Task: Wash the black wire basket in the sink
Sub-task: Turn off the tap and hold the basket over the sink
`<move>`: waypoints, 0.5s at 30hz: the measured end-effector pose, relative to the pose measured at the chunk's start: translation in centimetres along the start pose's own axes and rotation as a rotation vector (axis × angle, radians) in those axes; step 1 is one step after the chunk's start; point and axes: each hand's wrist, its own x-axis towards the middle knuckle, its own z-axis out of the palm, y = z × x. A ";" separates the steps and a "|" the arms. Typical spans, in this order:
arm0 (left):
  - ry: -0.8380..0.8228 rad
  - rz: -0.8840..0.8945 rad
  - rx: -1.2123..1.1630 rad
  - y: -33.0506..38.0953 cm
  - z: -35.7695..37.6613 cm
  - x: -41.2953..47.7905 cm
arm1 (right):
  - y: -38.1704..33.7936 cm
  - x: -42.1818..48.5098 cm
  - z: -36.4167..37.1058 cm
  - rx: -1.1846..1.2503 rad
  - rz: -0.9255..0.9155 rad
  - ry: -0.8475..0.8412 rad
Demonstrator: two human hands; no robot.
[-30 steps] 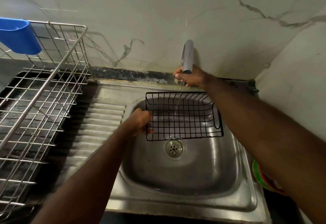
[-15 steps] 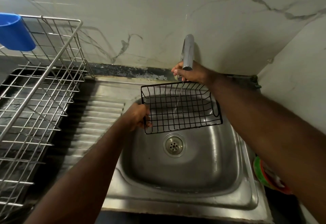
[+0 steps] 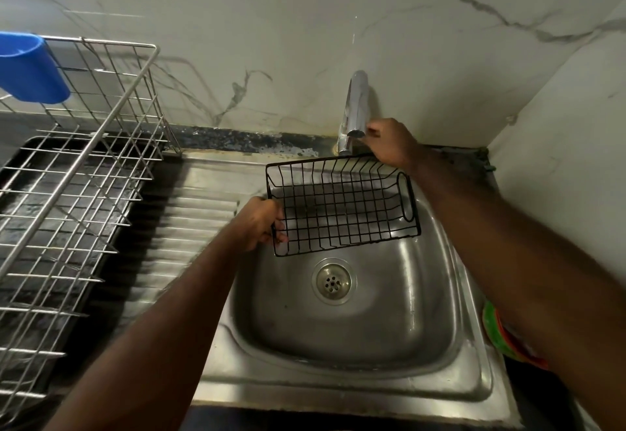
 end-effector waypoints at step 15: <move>-0.043 0.018 0.091 0.4 -0.6 -2.0 | 4.4 -10.0 1.4 0.217 0.443 0.316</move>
